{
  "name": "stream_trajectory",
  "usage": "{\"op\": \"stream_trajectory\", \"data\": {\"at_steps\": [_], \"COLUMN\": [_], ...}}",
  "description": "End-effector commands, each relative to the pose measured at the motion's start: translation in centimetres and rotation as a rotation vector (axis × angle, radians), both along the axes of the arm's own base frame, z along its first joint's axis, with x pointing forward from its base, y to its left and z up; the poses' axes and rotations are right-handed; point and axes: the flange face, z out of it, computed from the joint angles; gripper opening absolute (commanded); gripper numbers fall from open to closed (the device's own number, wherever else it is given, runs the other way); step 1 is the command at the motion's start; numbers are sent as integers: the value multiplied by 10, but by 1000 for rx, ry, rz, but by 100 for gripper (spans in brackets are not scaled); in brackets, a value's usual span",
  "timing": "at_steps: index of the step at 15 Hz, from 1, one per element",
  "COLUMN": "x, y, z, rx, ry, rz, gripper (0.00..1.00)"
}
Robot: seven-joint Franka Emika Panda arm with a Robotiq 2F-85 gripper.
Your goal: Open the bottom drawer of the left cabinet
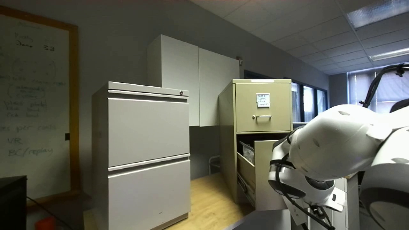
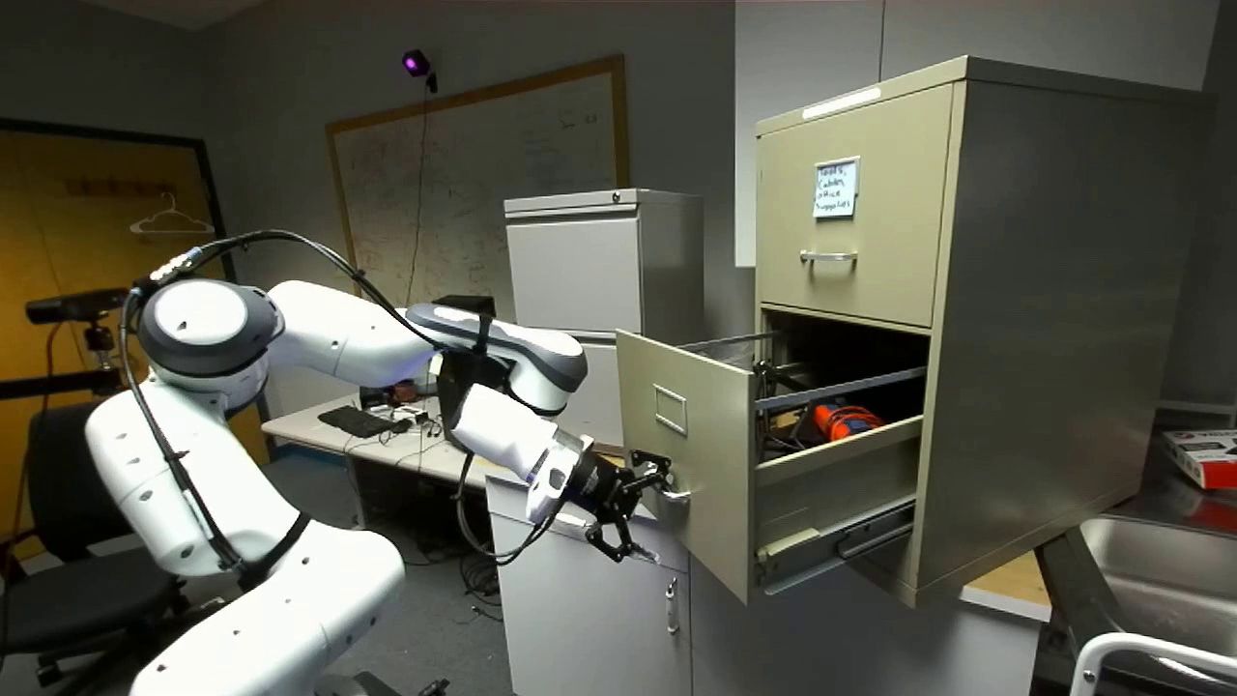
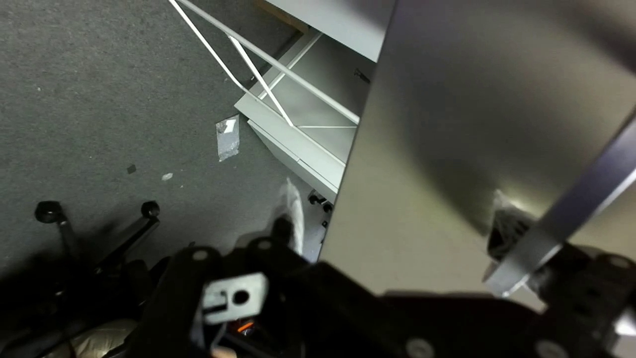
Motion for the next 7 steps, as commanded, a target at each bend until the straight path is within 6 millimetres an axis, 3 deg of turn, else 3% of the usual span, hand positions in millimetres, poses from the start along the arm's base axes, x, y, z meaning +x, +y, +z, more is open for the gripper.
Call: {"op": "stream_trajectory", "data": {"at_steps": [1, 7], "x": [-24, -29], "y": [-16, -9], "z": [25, 26], "rx": [-72, -87], "ry": [-26, -37], "rz": [-113, -114], "gripper": [100, 100]}}
